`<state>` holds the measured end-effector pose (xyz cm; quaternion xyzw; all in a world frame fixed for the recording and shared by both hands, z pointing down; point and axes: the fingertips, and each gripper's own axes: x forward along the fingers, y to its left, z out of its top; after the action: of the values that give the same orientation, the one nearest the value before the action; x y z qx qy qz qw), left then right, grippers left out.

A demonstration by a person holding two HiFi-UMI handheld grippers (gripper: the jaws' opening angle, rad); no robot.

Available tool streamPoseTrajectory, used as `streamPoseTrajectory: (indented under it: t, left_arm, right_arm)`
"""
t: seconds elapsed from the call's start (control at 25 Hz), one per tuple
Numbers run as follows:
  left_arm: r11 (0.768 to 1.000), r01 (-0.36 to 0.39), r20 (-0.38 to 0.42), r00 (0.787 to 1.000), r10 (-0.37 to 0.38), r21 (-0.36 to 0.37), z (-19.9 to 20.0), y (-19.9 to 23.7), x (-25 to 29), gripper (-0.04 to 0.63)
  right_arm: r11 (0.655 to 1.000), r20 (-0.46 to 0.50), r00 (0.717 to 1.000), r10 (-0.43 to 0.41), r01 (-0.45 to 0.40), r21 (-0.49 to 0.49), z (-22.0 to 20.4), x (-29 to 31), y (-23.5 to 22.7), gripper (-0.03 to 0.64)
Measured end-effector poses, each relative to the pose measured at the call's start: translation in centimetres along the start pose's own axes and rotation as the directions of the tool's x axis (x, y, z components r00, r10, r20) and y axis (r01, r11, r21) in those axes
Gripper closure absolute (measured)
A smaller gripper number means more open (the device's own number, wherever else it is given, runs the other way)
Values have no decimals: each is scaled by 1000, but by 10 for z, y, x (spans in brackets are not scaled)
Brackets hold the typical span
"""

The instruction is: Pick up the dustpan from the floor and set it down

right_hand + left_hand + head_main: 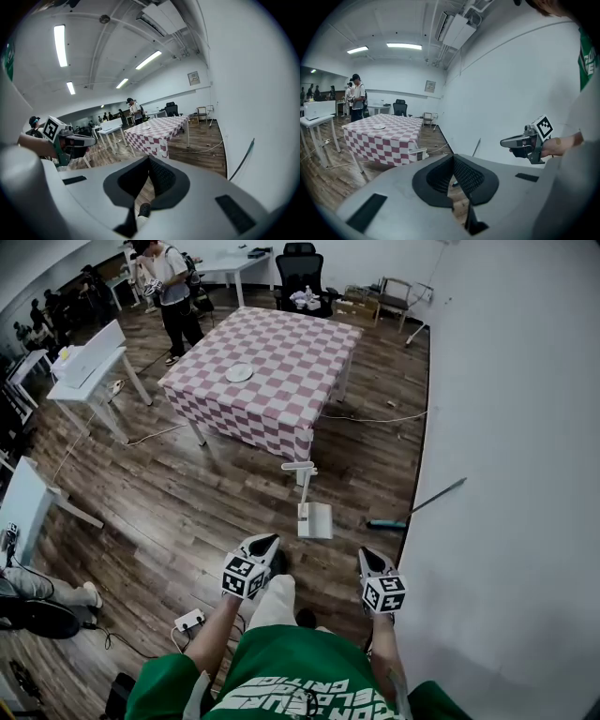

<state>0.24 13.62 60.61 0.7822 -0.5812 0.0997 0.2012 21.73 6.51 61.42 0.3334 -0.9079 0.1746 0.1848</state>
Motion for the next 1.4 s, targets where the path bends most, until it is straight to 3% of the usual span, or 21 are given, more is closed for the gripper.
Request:
streamPoseTrajectory:
  t: [0.4, 0.88, 1.4]
  left_arm:
    - [998, 66, -16, 998, -66, 23, 45, 63, 76, 592]
    - [988, 150, -22, 988, -150, 20, 95, 164, 131, 591]
    - [971, 237, -30, 971, -236, 21, 111, 210, 165, 591]
  right_arm:
    - [997, 9, 997, -71, 70, 30, 48, 67, -39, 609]
    - [992, -10, 992, -128, 128, 20, 112, 162, -29, 609]
    - [980, -10, 980, -200, 200, 15, 144, 211, -30, 609]
